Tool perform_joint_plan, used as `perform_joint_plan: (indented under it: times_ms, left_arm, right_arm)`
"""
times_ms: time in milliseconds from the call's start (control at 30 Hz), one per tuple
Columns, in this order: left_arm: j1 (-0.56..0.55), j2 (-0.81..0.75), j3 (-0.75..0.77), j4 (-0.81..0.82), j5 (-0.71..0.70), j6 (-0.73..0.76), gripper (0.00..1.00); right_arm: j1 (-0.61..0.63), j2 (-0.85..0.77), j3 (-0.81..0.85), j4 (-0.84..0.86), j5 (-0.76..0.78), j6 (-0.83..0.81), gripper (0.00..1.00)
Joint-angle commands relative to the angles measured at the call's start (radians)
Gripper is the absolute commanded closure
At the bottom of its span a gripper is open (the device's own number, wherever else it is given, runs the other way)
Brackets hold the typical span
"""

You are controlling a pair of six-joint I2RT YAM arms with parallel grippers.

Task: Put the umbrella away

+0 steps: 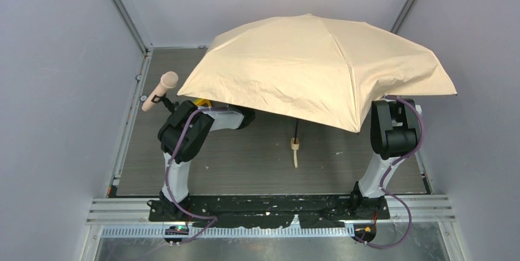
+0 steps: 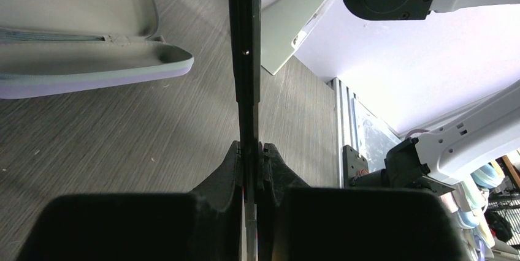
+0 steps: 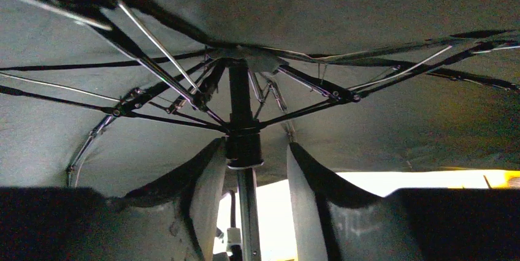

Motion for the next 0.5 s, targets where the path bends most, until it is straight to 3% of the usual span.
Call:
perform_joint_plan:
  times_ms: [0, 133, 367, 467]
  left_arm:
    - [-0.016, -0.008, 0.008, 0.025, 0.112, 0.046, 1.0]
    - [-0.02, -0.007, 0.0, 0.021, 0.11, 0.058, 1.0]
    - [-0.027, -0.008, -0.002, 0.0, 0.108, 0.079, 1.0]
    - [-0.027, -0.018, -0.007, -0.016, 0.104, 0.092, 1.0]
  right_arm:
    - [0.005, 0.007, 0.062, -0.032, 0.003, -0.027, 0.58]
    - [0.008, 0.01, 0.082, -0.049, 0.006, -0.038, 0.69]
    - [0.031, -0.04, 0.092, -0.254, 0.026, -0.191, 0.93]
    - [0.035, -0.047, 0.089, -0.294, 0.027, -0.208, 0.94]
